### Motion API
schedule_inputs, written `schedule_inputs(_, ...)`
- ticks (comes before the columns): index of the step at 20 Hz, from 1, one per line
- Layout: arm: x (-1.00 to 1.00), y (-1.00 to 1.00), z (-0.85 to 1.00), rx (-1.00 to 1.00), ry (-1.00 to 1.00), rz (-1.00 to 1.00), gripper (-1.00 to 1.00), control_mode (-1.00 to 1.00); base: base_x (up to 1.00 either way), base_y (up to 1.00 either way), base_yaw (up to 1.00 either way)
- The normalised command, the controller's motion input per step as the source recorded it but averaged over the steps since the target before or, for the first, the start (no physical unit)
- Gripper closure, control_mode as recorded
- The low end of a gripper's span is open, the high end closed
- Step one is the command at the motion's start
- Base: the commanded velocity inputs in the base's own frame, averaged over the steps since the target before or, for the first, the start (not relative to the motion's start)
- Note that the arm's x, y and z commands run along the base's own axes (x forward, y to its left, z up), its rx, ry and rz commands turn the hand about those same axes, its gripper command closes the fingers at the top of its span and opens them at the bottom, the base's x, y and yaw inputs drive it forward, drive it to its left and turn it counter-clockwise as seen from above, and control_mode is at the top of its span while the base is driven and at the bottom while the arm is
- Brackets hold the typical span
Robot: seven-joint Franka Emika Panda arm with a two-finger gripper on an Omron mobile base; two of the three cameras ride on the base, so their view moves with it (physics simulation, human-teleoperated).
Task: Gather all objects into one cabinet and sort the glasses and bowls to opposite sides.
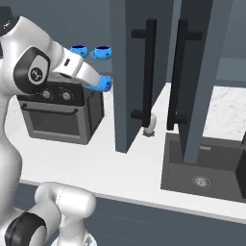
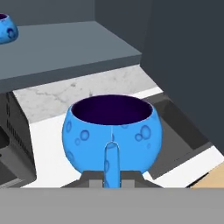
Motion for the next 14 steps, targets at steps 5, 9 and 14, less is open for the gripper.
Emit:
schedule_inputs(5, 0.42, -0.05, 0.0, 0.0, -0.14, 0.03, 1.0, -1.0, 0.0, 0.0, 0.0)
schedule_inputs(9, 0.09, 0.0, 0.0, 0.0, -0.3, 0.06, 1.0, -1.0, 0.0, 0.0, 0.0)
schedule_inputs(14, 0.41, -0.04, 0.01, 0.0, -0.03, 0.01, 1.0, -1.0, 0.0, 0.0, 0.0)
